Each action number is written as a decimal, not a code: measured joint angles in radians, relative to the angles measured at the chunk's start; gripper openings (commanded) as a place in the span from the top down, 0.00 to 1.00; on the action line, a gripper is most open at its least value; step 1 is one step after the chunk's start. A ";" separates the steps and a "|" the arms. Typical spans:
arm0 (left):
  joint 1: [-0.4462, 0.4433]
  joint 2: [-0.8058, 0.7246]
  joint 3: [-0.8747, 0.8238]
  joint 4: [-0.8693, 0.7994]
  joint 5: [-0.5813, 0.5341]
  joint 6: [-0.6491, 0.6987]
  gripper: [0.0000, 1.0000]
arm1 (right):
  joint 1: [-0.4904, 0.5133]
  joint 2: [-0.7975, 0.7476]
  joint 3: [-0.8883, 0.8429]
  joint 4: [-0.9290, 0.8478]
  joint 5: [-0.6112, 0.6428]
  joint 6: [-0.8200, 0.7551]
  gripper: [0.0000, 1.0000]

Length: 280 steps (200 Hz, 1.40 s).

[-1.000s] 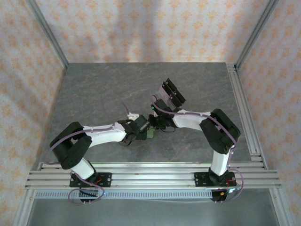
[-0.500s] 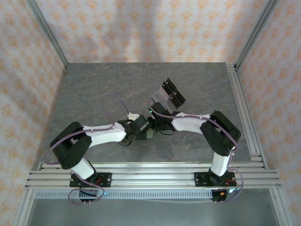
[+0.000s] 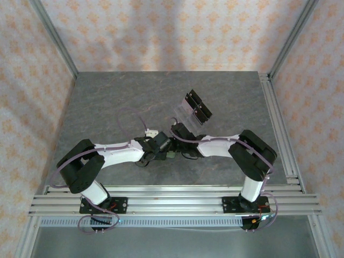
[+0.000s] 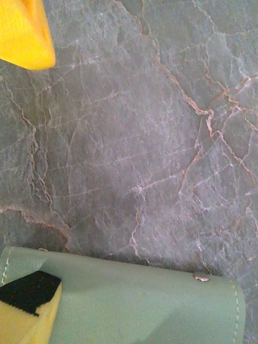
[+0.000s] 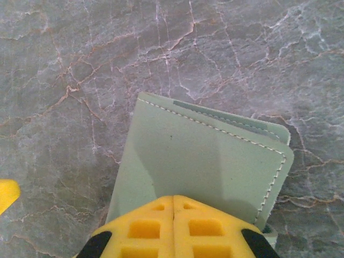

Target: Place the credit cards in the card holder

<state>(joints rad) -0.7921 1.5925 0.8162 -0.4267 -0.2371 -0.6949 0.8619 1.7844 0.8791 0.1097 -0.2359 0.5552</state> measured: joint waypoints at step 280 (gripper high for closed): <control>-0.006 -0.175 0.019 -0.075 -0.046 -0.039 0.00 | -0.100 -0.201 -0.047 -0.297 -0.158 0.045 0.44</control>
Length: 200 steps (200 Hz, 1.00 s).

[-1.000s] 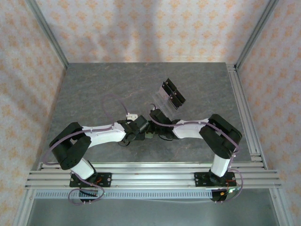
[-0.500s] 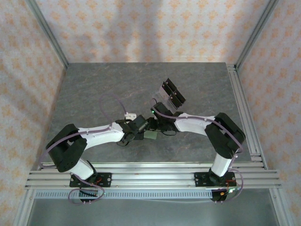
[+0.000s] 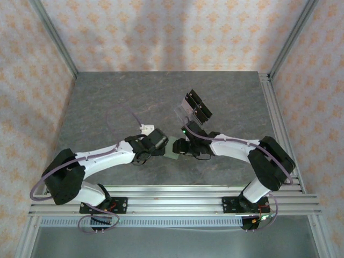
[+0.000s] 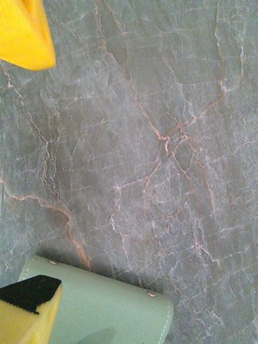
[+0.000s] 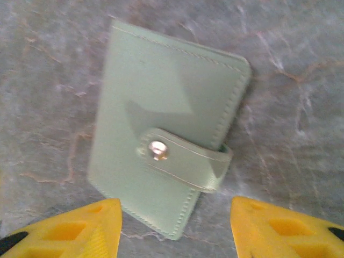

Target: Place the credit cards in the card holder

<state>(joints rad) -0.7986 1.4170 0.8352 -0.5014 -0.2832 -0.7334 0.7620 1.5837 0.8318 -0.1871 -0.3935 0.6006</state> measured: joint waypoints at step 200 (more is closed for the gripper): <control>0.029 -0.068 -0.006 -0.067 -0.062 0.002 0.00 | -0.021 0.053 0.180 -0.088 0.017 -0.045 0.24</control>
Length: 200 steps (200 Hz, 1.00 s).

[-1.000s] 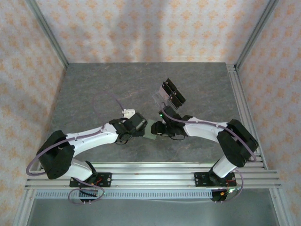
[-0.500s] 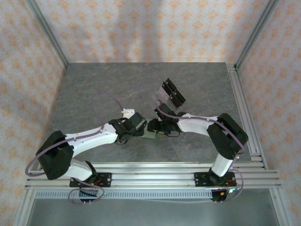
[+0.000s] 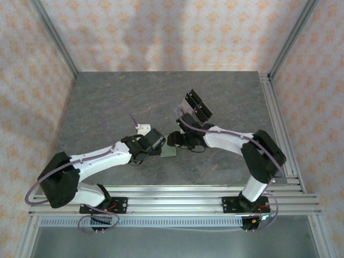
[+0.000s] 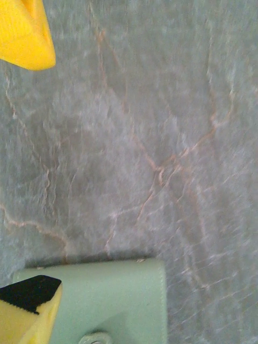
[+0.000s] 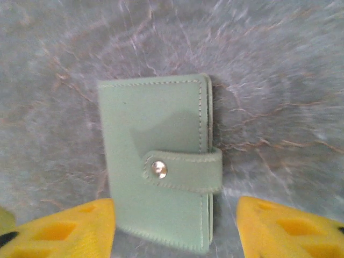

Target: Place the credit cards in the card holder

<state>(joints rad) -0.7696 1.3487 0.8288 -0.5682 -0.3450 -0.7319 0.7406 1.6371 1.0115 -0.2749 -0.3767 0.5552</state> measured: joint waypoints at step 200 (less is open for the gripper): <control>0.581 -0.332 -0.331 0.633 -0.204 0.655 0.00 | -0.699 -0.511 -0.273 0.221 0.657 -0.355 0.01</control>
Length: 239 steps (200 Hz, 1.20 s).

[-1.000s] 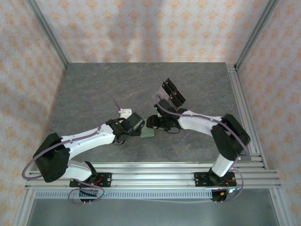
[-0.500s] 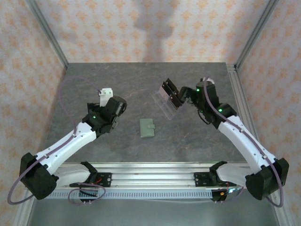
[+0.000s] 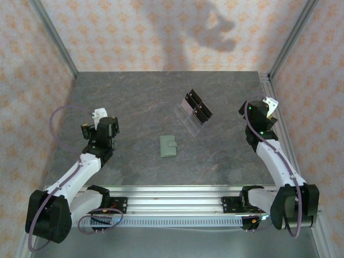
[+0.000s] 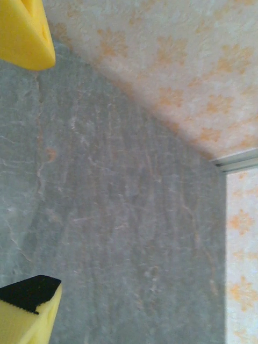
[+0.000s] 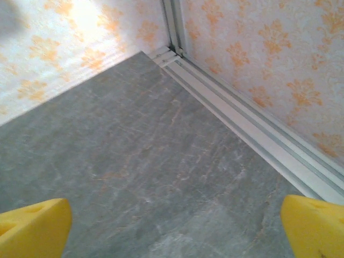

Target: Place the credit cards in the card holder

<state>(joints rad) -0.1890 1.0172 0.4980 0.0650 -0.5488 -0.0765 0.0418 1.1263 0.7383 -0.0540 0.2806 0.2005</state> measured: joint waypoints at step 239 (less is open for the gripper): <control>0.126 0.482 -0.086 0.640 0.393 0.077 0.00 | -0.036 0.430 -0.352 0.929 -0.278 -0.228 0.01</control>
<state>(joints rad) -0.0628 1.4990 0.4122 0.7048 -0.1562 0.0010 0.0055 1.5566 0.3862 0.8753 0.0029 -0.0277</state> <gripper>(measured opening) 0.997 0.994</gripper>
